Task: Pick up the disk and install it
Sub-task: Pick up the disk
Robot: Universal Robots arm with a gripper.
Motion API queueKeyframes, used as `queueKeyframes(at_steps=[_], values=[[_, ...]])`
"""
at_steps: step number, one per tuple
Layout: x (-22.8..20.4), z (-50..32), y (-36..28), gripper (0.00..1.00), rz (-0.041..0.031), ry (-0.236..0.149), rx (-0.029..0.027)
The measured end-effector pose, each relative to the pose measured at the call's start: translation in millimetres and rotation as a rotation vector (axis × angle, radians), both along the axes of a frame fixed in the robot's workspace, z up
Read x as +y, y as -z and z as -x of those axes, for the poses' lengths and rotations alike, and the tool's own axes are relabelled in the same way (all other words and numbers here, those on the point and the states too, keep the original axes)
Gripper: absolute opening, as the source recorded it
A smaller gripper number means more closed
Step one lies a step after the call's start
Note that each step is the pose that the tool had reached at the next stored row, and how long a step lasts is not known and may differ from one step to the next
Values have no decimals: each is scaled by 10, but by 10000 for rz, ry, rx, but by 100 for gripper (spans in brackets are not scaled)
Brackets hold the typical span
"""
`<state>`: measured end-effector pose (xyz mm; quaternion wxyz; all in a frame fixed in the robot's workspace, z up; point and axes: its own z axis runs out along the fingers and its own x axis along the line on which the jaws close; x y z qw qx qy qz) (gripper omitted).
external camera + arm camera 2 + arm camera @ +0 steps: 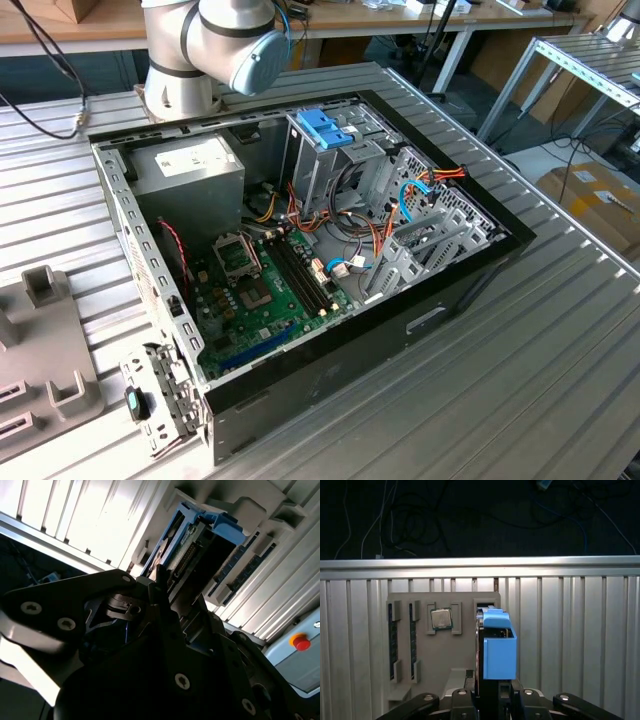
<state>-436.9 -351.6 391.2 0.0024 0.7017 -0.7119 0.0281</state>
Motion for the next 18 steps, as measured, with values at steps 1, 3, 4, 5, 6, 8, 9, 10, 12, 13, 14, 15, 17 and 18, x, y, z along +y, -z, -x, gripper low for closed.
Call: queueKeyframes(at_steps=[1, 3, 4, 5, 6, 8, 9, 10, 12, 13, 14, 15, 17, 18], values=[[1, 0, -9, 35, 1, 0, 0], [6, 0, -43, 35, 6, 0, -1], [7, 0, -52, 35, 8, 1, 0], [9, 0, -58, 35, 10, 0, -1], [11, 0, -69, 35, 13, 0, 0], [16, 0, -96, 35, 18, 0, 0], [18, 0, -110, 35, 20, 0, 0], [20, 0, -123, 35, 22, 1, 0], [23, 0, -149, 35, 26, 0, 0], [26, 0, -161, 35, 28, 0, -1], [27, 0, -171, 35, 32, 1, 0], [28, 0, -181, 35, 34, 0, 0], [30, 0, -198, 35, 39, 0, -1], [32, 0, -206, 35, 43, 0, 0]])
